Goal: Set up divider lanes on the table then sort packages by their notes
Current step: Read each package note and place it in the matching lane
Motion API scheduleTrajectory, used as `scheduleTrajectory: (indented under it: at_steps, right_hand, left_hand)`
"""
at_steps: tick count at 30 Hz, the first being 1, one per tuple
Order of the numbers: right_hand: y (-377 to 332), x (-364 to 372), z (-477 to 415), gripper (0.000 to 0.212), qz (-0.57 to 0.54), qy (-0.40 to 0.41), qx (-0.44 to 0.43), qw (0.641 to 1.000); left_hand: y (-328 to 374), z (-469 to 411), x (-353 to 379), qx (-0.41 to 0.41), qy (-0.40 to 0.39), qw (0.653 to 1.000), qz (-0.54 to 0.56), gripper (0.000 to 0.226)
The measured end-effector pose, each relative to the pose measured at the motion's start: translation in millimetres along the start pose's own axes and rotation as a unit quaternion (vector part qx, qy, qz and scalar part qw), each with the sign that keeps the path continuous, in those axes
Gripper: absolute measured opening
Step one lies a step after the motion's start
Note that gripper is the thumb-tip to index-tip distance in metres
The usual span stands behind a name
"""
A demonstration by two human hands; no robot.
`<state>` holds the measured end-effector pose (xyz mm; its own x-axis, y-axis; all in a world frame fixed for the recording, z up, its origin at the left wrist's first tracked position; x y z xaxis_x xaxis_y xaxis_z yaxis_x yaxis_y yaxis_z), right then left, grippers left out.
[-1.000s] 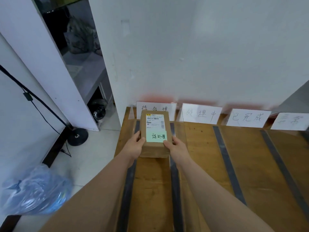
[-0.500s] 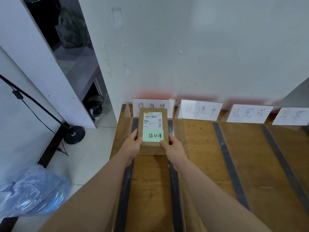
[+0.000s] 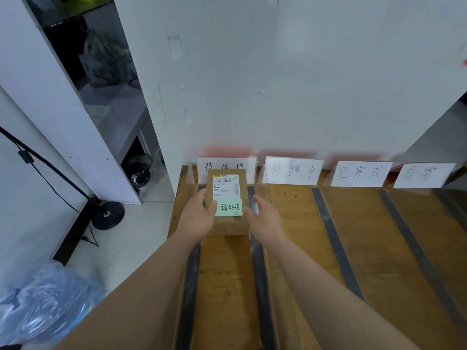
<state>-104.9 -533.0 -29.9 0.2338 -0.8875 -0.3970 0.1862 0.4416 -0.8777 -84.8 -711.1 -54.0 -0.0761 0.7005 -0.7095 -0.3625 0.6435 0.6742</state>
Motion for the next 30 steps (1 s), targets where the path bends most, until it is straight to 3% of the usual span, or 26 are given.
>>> scheduleTrajectory:
  at_steps: [5,9,15,30]
  right_hand:
    - [-40,-51,34,0.046,0.163,0.026,-0.084,0.983]
    - [-42,-102,75,0.051,0.221,0.061,-0.112,0.967]
    - [-13,-183,145,0.046,0.290,0.123,-0.097,0.944]
    - [124,-460,343,0.056,0.243,0.263,0.004,0.934]
  left_hand:
    - [62,38,-38,0.127,0.057,0.974,-0.181,0.046]
    - [121,92,-40,0.196,0.059,0.941,-0.270,0.049]
    - [199,160,2,0.294,0.037,0.912,-0.283,0.046]
    - [395,346,221,0.463,-0.027,0.850,-0.252,0.053]
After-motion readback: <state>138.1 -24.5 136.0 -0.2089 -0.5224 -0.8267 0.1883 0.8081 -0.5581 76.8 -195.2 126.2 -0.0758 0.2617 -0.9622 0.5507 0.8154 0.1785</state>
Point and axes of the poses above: each hand's wrist, its own z-axis away from the middle knuckle, its own x-axis out of the palm, y = z × x, the point moved 10 cm from there along -z, towards the middle knuckle, and after that the axes turned 12 degrees about -z, right-handed, at the moved point
